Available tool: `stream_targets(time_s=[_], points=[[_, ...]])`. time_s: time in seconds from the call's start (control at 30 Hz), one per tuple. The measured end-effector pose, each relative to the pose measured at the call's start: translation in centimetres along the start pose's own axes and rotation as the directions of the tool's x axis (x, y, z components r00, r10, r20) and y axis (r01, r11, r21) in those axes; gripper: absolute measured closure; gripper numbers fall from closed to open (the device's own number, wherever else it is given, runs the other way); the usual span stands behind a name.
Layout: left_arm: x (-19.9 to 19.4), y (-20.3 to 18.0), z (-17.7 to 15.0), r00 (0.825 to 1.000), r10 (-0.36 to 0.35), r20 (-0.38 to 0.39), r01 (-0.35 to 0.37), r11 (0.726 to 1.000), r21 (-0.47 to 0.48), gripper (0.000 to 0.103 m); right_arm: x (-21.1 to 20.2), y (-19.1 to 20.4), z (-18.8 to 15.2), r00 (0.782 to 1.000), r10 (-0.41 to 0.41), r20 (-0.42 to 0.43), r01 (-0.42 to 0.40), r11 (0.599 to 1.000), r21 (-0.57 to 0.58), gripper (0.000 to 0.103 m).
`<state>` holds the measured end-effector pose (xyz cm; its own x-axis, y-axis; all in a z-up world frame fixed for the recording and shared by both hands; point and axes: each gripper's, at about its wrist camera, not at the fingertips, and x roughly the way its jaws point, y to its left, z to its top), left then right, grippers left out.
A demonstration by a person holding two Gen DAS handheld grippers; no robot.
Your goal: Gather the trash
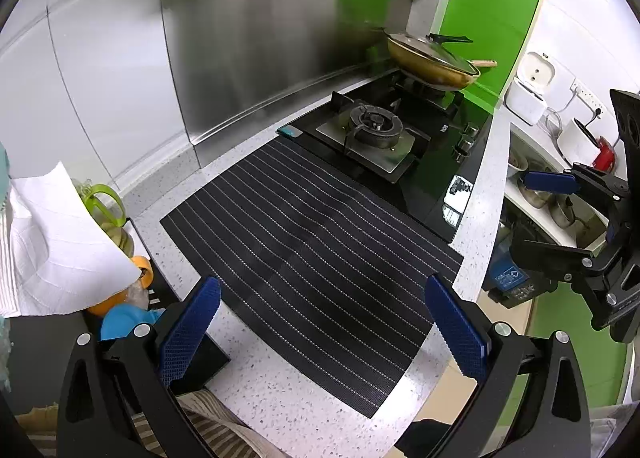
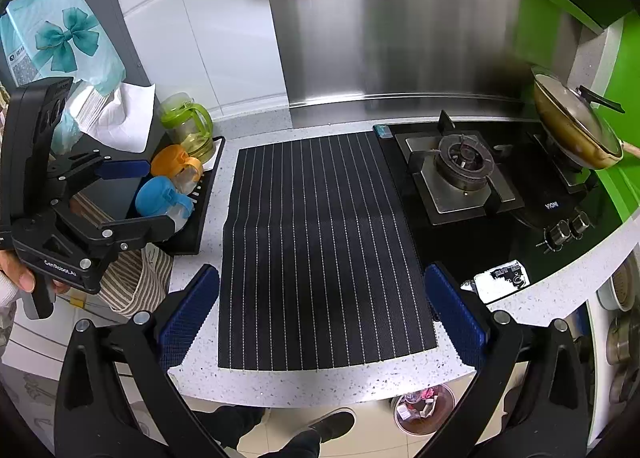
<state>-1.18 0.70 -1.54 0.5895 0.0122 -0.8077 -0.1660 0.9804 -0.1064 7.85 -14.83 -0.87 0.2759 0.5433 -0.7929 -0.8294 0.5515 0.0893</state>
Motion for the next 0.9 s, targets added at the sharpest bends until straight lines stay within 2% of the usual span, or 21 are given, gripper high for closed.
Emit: stream_targets(time_s=[0.9], points=[[0.15, -0.16, -0.15, 1.000, 0.002, -0.005, -0.002, 1.000, 0.000, 0.005, -0.02, -0.28, 0.32, 1.000, -0.004, 0.004, 0.004, 1.000, 0.004, 0.003]])
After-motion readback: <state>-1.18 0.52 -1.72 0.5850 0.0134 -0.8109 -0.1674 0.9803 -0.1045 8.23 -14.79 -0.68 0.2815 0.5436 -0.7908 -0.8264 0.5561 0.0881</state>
